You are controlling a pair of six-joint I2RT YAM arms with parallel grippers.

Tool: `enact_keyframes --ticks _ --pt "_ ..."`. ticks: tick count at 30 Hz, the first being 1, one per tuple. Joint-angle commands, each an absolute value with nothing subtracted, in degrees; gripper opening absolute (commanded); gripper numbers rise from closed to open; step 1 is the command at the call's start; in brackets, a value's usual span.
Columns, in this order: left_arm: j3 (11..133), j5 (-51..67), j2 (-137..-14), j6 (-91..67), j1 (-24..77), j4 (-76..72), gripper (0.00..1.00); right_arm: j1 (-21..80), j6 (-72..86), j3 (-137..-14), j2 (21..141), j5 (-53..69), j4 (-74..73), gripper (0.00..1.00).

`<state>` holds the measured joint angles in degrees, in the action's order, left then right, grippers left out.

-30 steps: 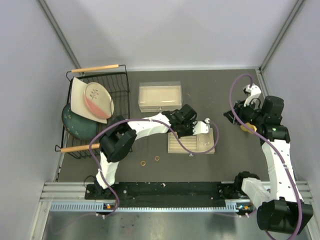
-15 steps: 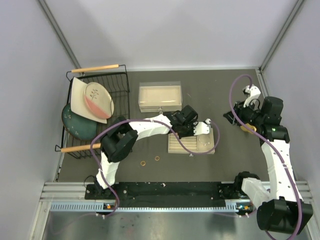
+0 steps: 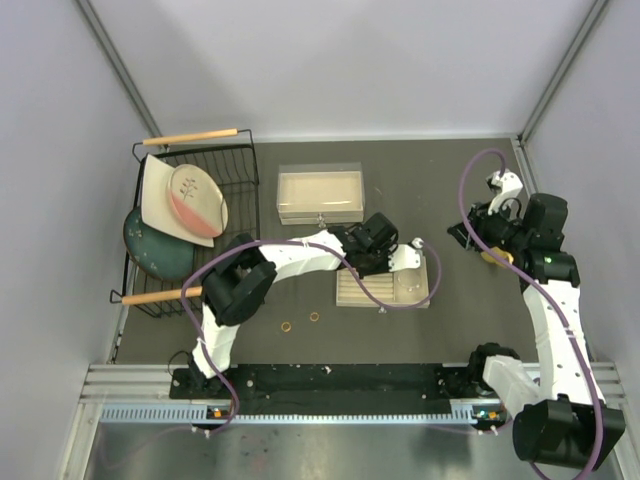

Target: Organize the mixed jewelry

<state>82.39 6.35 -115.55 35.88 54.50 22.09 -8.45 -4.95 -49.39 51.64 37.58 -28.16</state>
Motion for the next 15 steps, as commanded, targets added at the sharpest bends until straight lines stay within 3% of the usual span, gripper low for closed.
enact_keyframes --ticks 1,6,15 --pt "83.8 3.3 -112.1 34.5 54.7 21.2 0.22 -9.6 -5.4 -49.5 50.2 38.2 -26.5 0.38" --pt "84.5 2.5 -109.9 34.8 54.7 21.3 0.43 -9.6 -5.6 -49.5 50.4 37.7 -26.4 0.38" --pt "85.3 2.5 -104.4 33.1 54.5 20.9 0.50 -9.7 -6.5 -49.5 50.4 35.8 -26.5 0.38"
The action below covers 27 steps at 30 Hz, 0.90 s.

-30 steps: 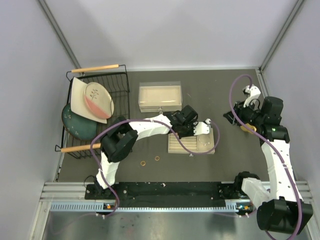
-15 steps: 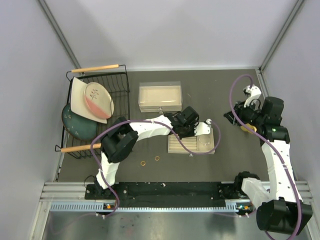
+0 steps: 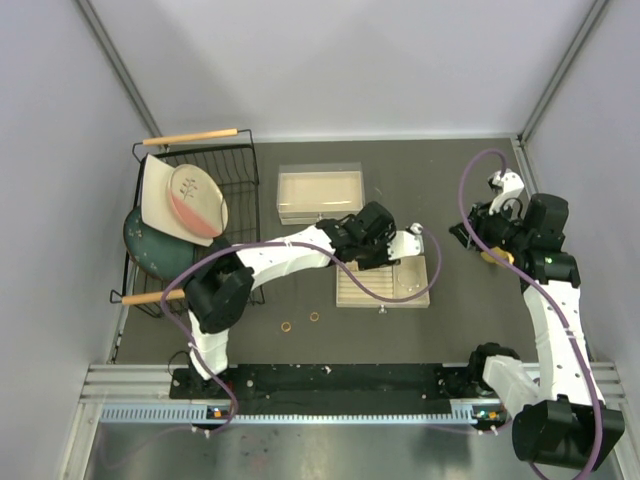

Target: Organize the mixed jewelry

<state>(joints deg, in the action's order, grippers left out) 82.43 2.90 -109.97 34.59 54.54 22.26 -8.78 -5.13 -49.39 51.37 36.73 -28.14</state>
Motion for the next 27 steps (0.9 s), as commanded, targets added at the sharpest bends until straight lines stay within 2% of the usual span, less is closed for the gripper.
enact_keyframes --ticks 1,6,11,16,18,20,23,24,27 --pt "85.2 2.5 -102.9 32.4 54.4 20.8 0.51 -9.6 -6.6 -49.5 50.3 35.5 -26.5 0.38" --pt "83.1 4.7 -96.8 29.2 52.8 20.7 0.55 -9.6 -7.8 -49.4 49.6 32.6 -26.5 0.41" --pt "80.0 7.4 -87.6 25.7 50.9 21.7 0.60 -9.7 -8.7 -49.4 49.2 31.1 -27.1 0.50" --pt "79.1 10.5 -80.3 23.6 48.5 27.5 0.72 -9.7 -9.5 -49.0 49.0 30.9 -27.6 0.57" --pt "77.2 11.5 -77.5 23.4 47.3 29.8 0.74 -9.7 -9.8 -49.0 49.1 31.3 -27.8 0.67" --pt "75.2 12.4 -75.7 23.6 46.6 30.8 0.75 -9.7 -9.9 -49.1 49.4 31.6 -27.9 0.69" --pt "70.4 13.4 -72.6 24.6 44.9 31.9 0.81 -9.7 -10.3 -49.1 49.7 32.5 -28.3 0.78" --pt "67.9 14.1 -71.3 24.7 43.6 32.0 0.82 -9.7 -10.3 -49.1 49.8 33.0 -28.5 0.85" --pt "63.3 15.6 -69.4 25.5 41.1 32.5 0.86 -9.7 -10.7 -49.3 50.2 34.2 -28.8 0.93"
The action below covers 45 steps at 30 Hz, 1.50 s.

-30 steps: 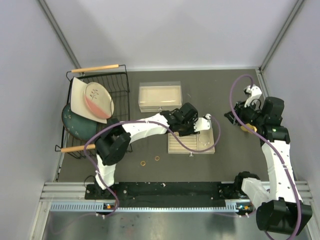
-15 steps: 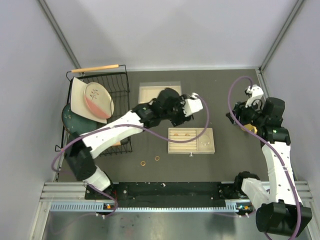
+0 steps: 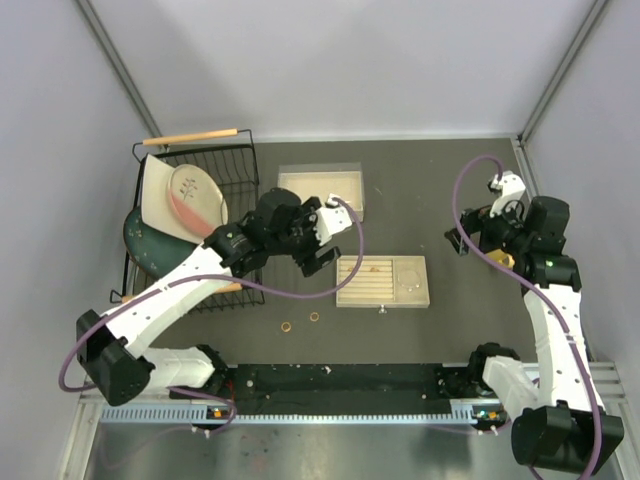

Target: Organize the mixed jewelry

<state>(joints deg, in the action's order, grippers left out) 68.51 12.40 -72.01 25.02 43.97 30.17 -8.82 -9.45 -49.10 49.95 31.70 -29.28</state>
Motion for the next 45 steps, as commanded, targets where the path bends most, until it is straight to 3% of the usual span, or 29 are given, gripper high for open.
enact_keyframes --ticks 1,5,16,45 --pt "62.2 15.6 -69.1 25.9 40.5 32.6 0.86 -9.8 -10.9 -49.2 50.2 34.4 -28.9 0.95" --pt "58.0 16.3 -68.5 27.8 38.1 33.4 0.87 -9.8 -11.0 -49.1 50.4 35.0 -29.2 0.99" --pt "54.1 16.9 -73.3 29.4 37.6 33.3 0.81 -9.7 -11.3 -49.2 51.9 36.8 -30.2 0.99" --pt "46.5 9.7 -84.2 31.6 48.8 23.8 0.63 -9.7 -12.0 -49.4 53.5 38.0 -31.6 0.99"
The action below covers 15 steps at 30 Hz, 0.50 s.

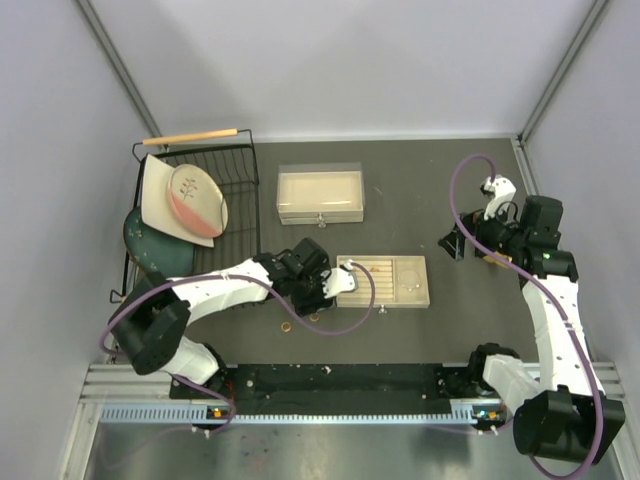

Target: Organize the mixed jewelry

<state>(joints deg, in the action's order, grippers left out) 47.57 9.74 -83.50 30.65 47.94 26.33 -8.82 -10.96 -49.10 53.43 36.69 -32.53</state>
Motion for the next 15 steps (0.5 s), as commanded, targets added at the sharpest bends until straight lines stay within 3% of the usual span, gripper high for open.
enact_keyframes --ticks 1,15 --pt "46.4 9.7 -84.3 31.7 48.9 23.6 0.63 -9.7 -12.1 -49.4 53.6 38.0 -31.6 0.99" --pt "46.1 9.8 -86.7 31.8 49.7 22.1 0.57 -9.7 -12.2 -49.5 54.0 37.9 -32.0 0.99"
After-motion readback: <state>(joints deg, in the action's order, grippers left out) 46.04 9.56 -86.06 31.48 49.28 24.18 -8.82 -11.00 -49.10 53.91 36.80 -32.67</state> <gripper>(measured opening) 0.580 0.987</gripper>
